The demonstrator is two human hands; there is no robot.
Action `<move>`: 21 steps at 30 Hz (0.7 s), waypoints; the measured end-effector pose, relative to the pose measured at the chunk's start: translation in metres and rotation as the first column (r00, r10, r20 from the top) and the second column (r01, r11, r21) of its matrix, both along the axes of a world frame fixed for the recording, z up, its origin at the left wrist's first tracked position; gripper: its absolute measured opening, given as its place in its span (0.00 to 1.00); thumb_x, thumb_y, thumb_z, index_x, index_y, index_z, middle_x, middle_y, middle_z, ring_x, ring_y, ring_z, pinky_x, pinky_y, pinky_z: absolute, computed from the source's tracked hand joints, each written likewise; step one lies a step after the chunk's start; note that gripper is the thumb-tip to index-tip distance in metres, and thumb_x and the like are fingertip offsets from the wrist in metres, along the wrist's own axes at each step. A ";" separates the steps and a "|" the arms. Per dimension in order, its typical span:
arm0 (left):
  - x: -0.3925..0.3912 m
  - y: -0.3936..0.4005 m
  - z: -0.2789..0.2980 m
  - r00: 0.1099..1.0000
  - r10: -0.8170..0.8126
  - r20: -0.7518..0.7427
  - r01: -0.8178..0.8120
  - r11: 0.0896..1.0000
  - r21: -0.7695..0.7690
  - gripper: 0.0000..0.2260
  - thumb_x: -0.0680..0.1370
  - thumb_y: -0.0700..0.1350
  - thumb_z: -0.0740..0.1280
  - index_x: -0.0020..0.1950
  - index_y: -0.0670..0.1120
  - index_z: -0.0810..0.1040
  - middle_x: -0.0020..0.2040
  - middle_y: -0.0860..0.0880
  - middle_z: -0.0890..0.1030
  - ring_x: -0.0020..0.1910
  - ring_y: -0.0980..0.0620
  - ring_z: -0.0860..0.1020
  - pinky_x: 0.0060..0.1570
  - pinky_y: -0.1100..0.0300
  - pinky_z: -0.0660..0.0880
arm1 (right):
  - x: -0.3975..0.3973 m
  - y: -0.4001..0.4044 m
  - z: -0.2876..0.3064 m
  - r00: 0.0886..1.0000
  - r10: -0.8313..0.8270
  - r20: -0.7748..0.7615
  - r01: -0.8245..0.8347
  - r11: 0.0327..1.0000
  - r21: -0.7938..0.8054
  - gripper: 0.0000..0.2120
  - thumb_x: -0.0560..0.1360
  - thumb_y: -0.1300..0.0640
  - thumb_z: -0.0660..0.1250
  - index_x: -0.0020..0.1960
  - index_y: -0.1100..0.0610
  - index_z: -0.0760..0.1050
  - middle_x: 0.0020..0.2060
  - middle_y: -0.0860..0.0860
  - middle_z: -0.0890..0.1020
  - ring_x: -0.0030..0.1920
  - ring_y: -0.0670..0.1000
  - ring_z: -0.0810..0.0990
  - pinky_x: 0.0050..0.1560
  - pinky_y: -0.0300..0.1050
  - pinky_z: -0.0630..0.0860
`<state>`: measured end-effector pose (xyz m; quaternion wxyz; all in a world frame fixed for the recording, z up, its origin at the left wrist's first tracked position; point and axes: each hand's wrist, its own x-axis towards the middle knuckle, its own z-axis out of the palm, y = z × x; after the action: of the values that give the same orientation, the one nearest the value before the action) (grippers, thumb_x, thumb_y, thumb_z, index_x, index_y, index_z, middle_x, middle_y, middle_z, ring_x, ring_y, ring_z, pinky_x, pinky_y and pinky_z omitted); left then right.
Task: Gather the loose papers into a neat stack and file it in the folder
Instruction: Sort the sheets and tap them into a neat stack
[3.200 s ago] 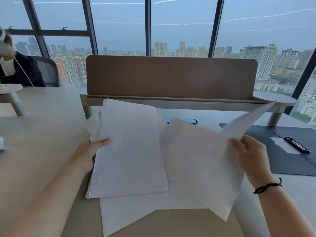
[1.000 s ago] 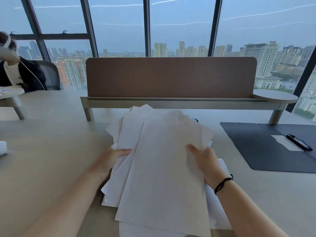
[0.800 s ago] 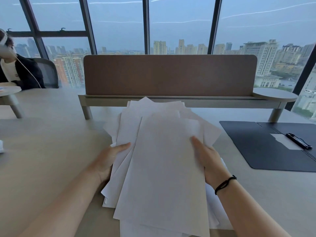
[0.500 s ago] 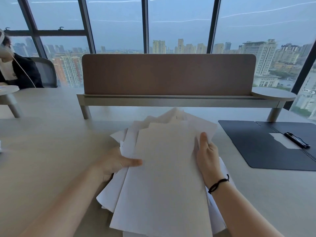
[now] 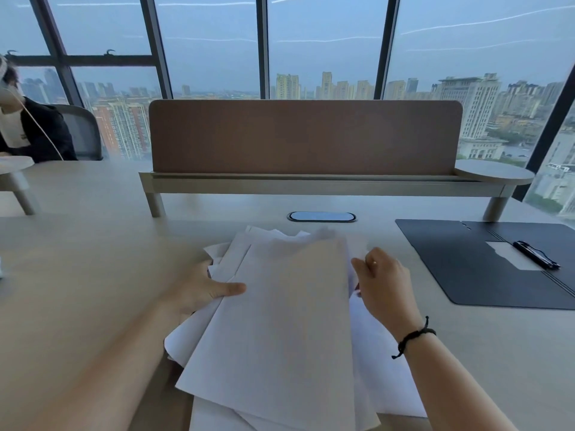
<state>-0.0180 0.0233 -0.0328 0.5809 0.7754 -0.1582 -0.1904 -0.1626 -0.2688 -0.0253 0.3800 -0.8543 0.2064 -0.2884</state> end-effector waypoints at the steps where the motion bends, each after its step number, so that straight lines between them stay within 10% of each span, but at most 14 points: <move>1: 0.001 0.001 -0.001 1.000 0.000 -0.012 0.000 1.000 -0.017 0.37 0.54 0.54 0.86 0.60 0.45 0.81 0.52 0.44 0.87 0.50 0.43 0.86 0.52 0.47 0.81 | 0.000 0.003 0.003 0.995 0.048 0.090 -0.059 0.990 0.125 0.19 0.81 0.58 0.64 0.34 0.57 0.61 0.27 0.58 0.75 0.29 0.51 0.80 0.38 0.56 0.82; 4: 0.000 0.001 0.000 0.999 -0.018 -0.034 0.016 0.998 -0.054 0.30 0.61 0.48 0.84 0.61 0.44 0.81 0.53 0.44 0.87 0.51 0.43 0.86 0.53 0.48 0.81 | 0.000 0.015 0.011 0.942 0.131 0.310 -0.306 0.721 0.622 0.11 0.83 0.58 0.61 0.43 0.58 0.73 0.35 0.57 0.82 0.36 0.53 0.83 0.39 0.52 0.83; 8: 0.000 0.004 -0.001 0.991 -0.039 -0.125 0.019 0.987 -0.157 0.30 0.61 0.42 0.84 0.60 0.39 0.82 0.55 0.38 0.86 0.51 0.40 0.86 0.44 0.51 0.83 | 0.004 0.026 -0.003 0.947 0.209 0.243 -0.310 0.406 0.860 0.07 0.82 0.54 0.63 0.56 0.57 0.77 0.47 0.57 0.84 0.43 0.57 0.81 0.45 0.55 0.77; 14: -0.008 0.005 0.005 0.985 -0.077 -0.156 0.045 0.980 -0.196 0.20 0.71 0.34 0.76 0.62 0.41 0.80 0.56 0.38 0.85 0.53 0.37 0.84 0.52 0.44 0.81 | 0.015 0.039 -0.005 0.964 0.223 0.142 -0.211 0.326 0.922 0.13 0.82 0.56 0.62 0.60 0.60 0.80 0.52 0.60 0.87 0.50 0.61 0.86 0.50 0.56 0.83; 21: -0.003 0.004 0.002 0.977 -0.043 -0.210 -0.001 0.979 -0.206 0.22 0.68 0.37 0.79 0.61 0.38 0.82 0.56 0.36 0.85 0.53 0.36 0.85 0.54 0.42 0.81 | 0.022 0.030 0.006 0.992 0.128 -0.016 -0.049 0.490 0.870 0.10 0.81 0.58 0.63 0.53 0.62 0.80 0.46 0.61 0.85 0.43 0.60 0.83 0.45 0.53 0.82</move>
<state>-0.0213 0.0276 -0.0313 0.6691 0.6849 -0.1219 -0.2614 -0.1402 -0.2389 -0.0197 0.7635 -0.5677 0.2938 -0.0920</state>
